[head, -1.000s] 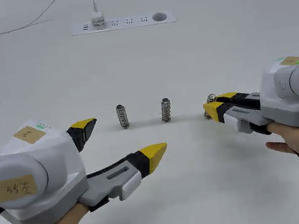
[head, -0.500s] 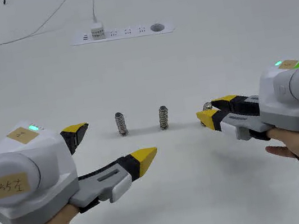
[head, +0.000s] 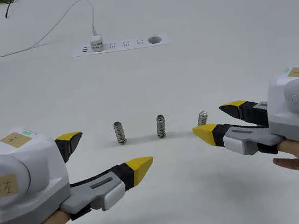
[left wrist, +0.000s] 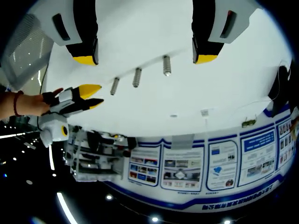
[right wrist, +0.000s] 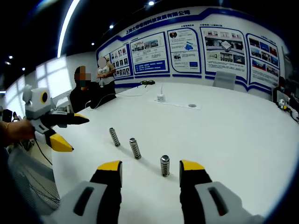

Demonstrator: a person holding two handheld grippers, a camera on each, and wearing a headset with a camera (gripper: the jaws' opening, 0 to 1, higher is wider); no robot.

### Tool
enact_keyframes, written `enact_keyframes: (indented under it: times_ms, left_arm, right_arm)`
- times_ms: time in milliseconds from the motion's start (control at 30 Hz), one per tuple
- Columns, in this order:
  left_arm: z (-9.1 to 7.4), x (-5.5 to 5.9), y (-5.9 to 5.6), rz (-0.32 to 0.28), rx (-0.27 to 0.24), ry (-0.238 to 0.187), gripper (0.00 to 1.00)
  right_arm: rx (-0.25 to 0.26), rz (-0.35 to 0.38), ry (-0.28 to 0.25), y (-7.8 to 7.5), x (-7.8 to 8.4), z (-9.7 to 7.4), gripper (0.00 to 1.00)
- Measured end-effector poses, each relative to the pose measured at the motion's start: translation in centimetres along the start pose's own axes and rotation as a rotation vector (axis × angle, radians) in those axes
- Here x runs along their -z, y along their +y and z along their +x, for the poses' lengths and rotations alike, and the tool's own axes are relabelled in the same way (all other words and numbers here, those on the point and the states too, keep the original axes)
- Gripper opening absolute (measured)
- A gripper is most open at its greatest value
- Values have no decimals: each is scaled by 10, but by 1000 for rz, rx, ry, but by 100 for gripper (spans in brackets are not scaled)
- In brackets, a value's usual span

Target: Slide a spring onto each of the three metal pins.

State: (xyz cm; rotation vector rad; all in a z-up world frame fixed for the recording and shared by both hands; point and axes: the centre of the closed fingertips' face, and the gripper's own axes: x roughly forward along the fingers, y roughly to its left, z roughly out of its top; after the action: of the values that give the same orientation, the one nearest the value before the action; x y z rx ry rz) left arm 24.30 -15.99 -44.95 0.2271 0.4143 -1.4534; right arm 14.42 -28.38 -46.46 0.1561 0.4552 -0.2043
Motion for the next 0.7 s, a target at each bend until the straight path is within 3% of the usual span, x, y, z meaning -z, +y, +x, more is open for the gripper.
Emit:
enact_keyframes:
  times_ms: [567, 700]
  left_arm:
    - [-18, 5, -7, 17, 19, 21, 90]
    - [-24, 6, -8, 29, 14, 29, 94]
  right_arm:
    - [-16, 8, 21, 19, 3, -27, 69]
    - [-9, -28, 40, 26, 7, -31, 73]
